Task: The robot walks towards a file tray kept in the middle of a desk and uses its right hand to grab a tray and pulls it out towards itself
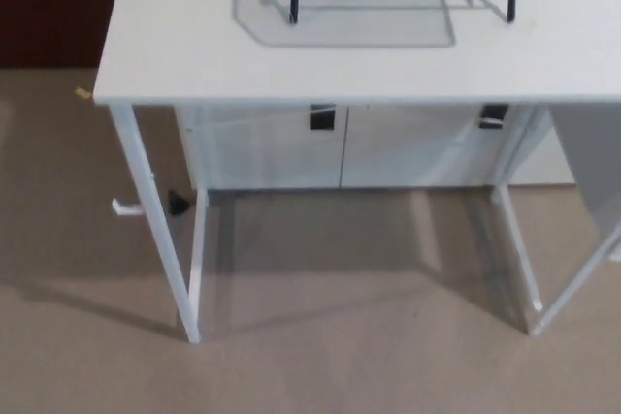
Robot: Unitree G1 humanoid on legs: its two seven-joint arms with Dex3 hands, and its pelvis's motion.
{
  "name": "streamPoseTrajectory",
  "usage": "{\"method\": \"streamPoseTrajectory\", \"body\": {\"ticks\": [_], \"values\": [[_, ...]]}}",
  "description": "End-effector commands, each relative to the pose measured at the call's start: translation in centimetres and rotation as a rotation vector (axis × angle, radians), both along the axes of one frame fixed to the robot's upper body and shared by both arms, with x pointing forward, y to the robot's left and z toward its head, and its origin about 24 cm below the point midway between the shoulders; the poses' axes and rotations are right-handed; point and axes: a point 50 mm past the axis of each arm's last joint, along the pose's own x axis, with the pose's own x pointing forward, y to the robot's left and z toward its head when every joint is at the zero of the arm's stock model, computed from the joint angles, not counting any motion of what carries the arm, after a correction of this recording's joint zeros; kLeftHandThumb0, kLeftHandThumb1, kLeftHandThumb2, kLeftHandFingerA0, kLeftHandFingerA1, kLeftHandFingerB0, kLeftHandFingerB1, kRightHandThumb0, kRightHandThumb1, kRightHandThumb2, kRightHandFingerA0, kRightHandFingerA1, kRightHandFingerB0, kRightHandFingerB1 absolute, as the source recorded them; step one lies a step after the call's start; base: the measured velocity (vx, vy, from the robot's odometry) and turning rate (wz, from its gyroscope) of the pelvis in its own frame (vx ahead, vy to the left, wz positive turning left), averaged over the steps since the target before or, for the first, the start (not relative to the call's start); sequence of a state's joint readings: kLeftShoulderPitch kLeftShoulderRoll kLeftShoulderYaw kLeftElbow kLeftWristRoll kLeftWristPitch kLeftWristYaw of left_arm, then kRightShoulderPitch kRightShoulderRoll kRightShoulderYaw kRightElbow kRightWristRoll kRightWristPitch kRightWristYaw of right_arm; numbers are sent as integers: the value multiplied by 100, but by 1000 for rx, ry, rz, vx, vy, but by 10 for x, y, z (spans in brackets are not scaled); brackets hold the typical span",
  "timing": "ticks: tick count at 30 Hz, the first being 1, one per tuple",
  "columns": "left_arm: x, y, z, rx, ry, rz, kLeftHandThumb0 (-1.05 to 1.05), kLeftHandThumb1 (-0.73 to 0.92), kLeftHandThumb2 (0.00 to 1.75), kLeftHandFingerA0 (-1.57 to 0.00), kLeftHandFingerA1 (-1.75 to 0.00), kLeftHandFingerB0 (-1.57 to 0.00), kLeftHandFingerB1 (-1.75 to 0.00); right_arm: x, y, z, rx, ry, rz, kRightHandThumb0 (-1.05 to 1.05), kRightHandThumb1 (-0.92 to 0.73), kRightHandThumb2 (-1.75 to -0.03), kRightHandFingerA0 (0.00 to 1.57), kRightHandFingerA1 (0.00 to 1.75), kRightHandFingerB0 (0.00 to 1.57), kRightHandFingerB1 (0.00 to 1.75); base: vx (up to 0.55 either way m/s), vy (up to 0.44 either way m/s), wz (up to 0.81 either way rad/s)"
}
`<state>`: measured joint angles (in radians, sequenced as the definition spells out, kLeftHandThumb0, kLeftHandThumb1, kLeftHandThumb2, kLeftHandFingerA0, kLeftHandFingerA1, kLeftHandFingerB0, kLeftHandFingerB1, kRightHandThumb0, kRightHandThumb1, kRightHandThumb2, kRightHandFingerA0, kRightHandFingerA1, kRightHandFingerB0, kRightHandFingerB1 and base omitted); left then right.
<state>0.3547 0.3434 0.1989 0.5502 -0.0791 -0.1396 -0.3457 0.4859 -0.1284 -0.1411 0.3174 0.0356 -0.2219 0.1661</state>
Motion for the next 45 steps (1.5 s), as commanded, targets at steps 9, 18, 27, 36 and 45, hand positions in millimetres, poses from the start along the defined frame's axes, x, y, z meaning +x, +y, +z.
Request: {"method": "streamPoseTrajectory", "body": {"ticks": [9,18,27,36,45], "values": [[0,-11,-3,-4,-12,-24,-70,66,61,-56,-41,-47,-36,-2,-7,7,-40,-16,23,-37,-67,-59,75,69,60,59,285,-112,18],[-1,-41,-9,-118,-53,7,-71,62,63,-52,-43,-43,-38,-4,-8,10,-51,-31,17,-41,-48,-90,76,78,56,68,320,110,-6],[-7,-60,-16,-127,-77,22,-69,66,61,-52,-41,-49,-37,-10,-4,6,-36,-14,7,-42,-49,-89,73,76,55,67,188,31,7],[-15,-51,-16,-64,-42,-78,-70,66,62,-55,-41,-48,-37,-5,-2,6,-43,-17,25,-42,-49,-90,75,77,57,68,130,-168,0],[-15,-50,-15,-54,-32,-116,-71,68,62,-55,-41,-48,-36,-10,-1,2,-48,-5,23,-40,-50,-91,73,76,56,67,44,98,-6]]}}
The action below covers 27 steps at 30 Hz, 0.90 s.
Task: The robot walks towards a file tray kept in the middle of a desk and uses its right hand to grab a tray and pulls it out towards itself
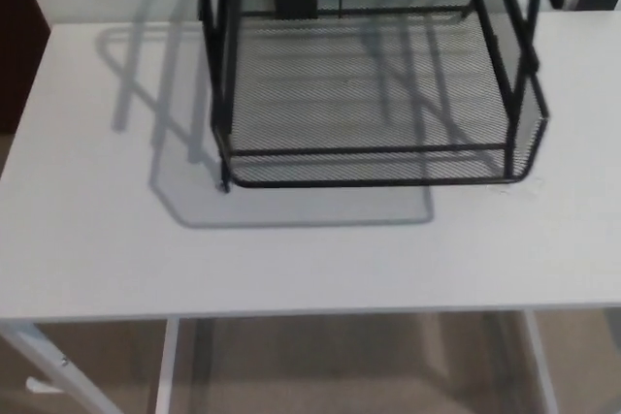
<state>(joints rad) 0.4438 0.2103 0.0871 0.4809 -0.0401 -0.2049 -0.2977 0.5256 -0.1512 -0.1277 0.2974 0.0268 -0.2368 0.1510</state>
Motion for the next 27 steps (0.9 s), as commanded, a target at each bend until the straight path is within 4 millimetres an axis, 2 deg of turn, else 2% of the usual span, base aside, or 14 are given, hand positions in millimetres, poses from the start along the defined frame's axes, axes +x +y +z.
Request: {"method": "streamPoseTrajectory", "body": {"ticks": [1,8,21,24,25,27], "values": [[3,8,7,45,-29,-42,-71,67,62,-55,-41,-47,-36,-1,2,0,-13,-17,8,-38,-49,-91,73,77,56,68,41,311,-25],[4,13,8,49,-31,-34,-69,68,61,-55,-40,-48,-36,-3,3,-2,-7,-23,10,-40,-49,-90,74,77,57,68,54,108,1],[8,14,11,56,-39,-33,-68,67,62,-56,-40,-48,-36,-1,13,6,-46,-61,96,-49,-46,-87,78,76,59,67,20,-76,4],[9,14,12,74,-43,-41,-70,67,61,-58,-40,-49,-36,-3,17,15,-21,-85,130,-51,-48,-89,75,76,55,66,0,0,0],[10,14,14,79,-44,-45,-74,60,67,-58,-43,-47,-39,-5,20,19,6,-90,144,-49,-48,-89,73,75,54,65,0,0,0],[12,15,15,89,-46,-55,-75,60,67,-58,-43,-47,-38,-17,28,34,38,-73,199,-51,-48,-89,71,73,51,63,0,0,0]]}}
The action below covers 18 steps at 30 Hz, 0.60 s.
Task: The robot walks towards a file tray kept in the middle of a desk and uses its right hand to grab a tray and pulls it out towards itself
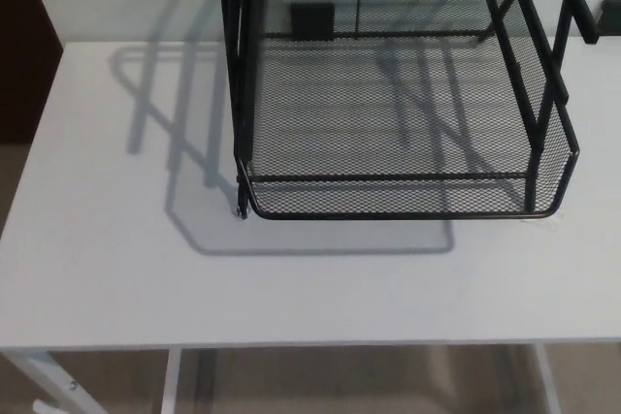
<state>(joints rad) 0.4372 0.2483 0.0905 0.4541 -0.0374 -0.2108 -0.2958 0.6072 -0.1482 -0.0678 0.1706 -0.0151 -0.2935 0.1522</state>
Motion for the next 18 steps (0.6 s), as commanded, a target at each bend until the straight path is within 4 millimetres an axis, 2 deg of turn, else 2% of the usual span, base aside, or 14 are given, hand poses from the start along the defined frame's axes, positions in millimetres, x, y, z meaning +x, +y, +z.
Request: {"method": "streamPoseTrajectory", "body": {"ticks": [1,2,3,5,6,7,8,10,12,14,15,18], "values": [[6,7,6,47,-14,-30,-70,68,62,-58,-40,-48,-35,-19,9,28,38,-4,127,-54,-47,-87,73,72,51,62,0,0,0],[8,8,7,53,-17,-35,-70,68,62,-58,-40,-48,-35,-26,12,39,49,-21,162,-56,-47,-87,72,72,53,62,0,0,0],[9,8,8,54,-19,-40,-70,69,61,-58,-40,-49,-35,-29,14,47,69,-35,171,-49,-60,-58,75,61,63,55,0,0,0],[13,9,9,60,-23,-50,-71,68,61,-58,-40,-48,-35,-36,15,69,91,-46,191,-52,-60,-58,76,60,64,55,0,0,0],[13,10,9,60,-21,-50,-71,68,62,-57,-40,-48,-36,-43,12,97,110,-110,209,-52,-62,-58,80,62,68,56,0,0,0],[13,11,9,59,-20,-51,-71,68,62,-57,-40,-48,-35,-46,10,113,123,-140,204,-58,-49,-90,78,74,63,66,0,0,0],[13,11,8,57,-17,-52,-71,69,61,-57,-39,-49,-35,-47,6,134,129,-220,224,-56,-49,-90,78,74,64,67,0,0,0],[13,12,8,57,-14,-53,-72,68,62,-57,-39,-48,-35,-48,1,160,112,-298,232,-57,-48,-91,83,74,68,68,0,0,0],[14,13,8,56,-12,-48,-72,68,62,-56,-40,-48,-35,-46,-3,198,77,-480,250,-59,-50,-92,86,73,72,69,0,0,0],[15,13,8,54,-12,-50,-72,68,61,-56,-39,-48,-35,-46,-5,218,27,-608,252,-58,-51,-93,87,72,74,69,0,0,0],[15,13,8,51,-12,-50,-72,67,61,-57,-39,-48,-35,-47,-4,230,13,-692,228,-54,-64,-59,95,57,79,54,0,0,0],[19,12,8,53,-17,-52,-70,68,61,-57,-39,-48,-35,-46,-3,249,-24,-843,190,-55,-64,-59,98,63,81,56,0,0,0]]}}
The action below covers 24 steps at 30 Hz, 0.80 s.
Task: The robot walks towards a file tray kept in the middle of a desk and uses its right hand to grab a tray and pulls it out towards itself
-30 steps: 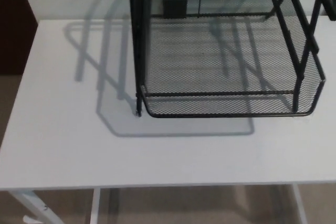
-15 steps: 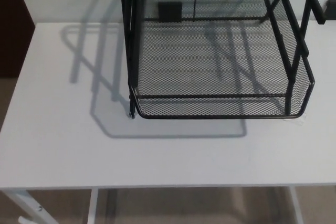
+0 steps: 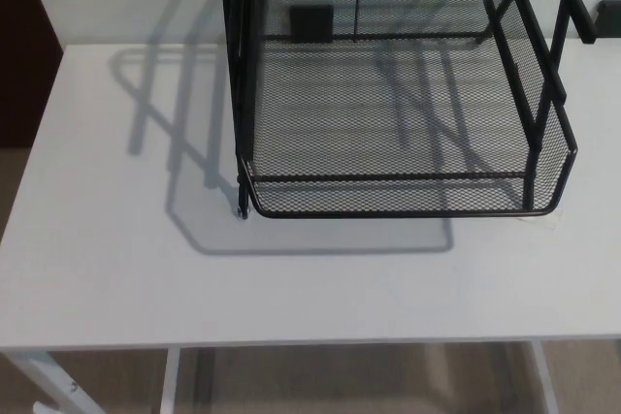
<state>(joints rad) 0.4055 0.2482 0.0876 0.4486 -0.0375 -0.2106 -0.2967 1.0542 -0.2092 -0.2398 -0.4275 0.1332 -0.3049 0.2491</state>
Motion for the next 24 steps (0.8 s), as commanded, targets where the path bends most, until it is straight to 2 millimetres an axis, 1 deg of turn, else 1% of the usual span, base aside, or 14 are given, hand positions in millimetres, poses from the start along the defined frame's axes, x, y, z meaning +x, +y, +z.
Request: {"method": "streamPoseTrajectory", "body": {"ticks": [1,3,5,6,7,8,9,10,11,14,15,16,17,24], "values": [[8,14,5,57,13,-36,-70,68,61,-58,-39,-48,-35,-3,8,154,4,-755,143,-56,-64,-59,99,65,81,57,0,0,0],[7,14,5,69,9,-42,-76,61,68,-58,-43,-48,-38,-4,14,170,-74,-950,85,-57,-65,-60,102,61,80,57,0,0,0],[6,14,6,75,10,-45,-72,69,62,-59,-39,-51,-36,-2,24,181,-137,-1052,98,-60,-67,-60,83,65,70,60,0,0,0],[6,14,7,71,10,-48,-72,69,62,-59,-39,-51,-36,-1,27,184,-142,-1075,103,-60,-67,-60,83,65,70,60,0,0,0],[7,13,6,78,7,-52,-78,61,69,-58,-43,-50,-39,2,31,188,-217,-1117,127,-61,-66,-59,68,61,58,53,0,0,0],[5,13,6,67,9,-49,-70,68,62,-58,-39,-51,-36,11,34,192,-348,-1143,188,-62,-64,-60,43,52,39,45,0,0,0],[5,13,5,63,11,-47,-75,61,68,-58,-43,-49,-39,17,36,194,-398,-1160,216,-65,-64,-60,34,52,33,45,0,0,0],[5,13,6,67,12,-50,-69,69,62,-59,-39,-51,-36,20,38,194,-421,-1172,233,-67,-66,-60,25,53,27,44,0,0,0],[5,12,6,72,13,-54,-74,60,67,-59,-43,-49,-39,28,42,194,-462,-1189,268,-70,-66,-60,20,59,23,44,0,0,0],[6,12,7,74,13,-60,-75,61,68,-57,-43,-47,-39,50,52,194,-532,-1187,353,-73,-61,-59,13,60,21,44,0,0,0],[7,12,6,74,11,-60,-76,60,67,-58,-43,-48,-38,63,56,194,-670,-1136,400,-81,-49,-88,1,44,7,47,0,0,0],[7,12,6,78,12,-62,-76,60,68,-58,-43,-47,-38,71,58,194,-750,-1103,419,-79,-60,-60,0,39,3,44,0,0,0],[5,12,6,85,14,-69,-77,60,70,-58,-44,-47,-39,78,62,193,-811,-1077,438,-76,-46,-88,0,35,0,34,0,0,0],[4,12,7,90,20,-86,-70,69,62,-58,-39,-49,-35,131,95,182,-1002,-887,436,-80,-48,-86,0,33,3,45,0,0,0]]}}
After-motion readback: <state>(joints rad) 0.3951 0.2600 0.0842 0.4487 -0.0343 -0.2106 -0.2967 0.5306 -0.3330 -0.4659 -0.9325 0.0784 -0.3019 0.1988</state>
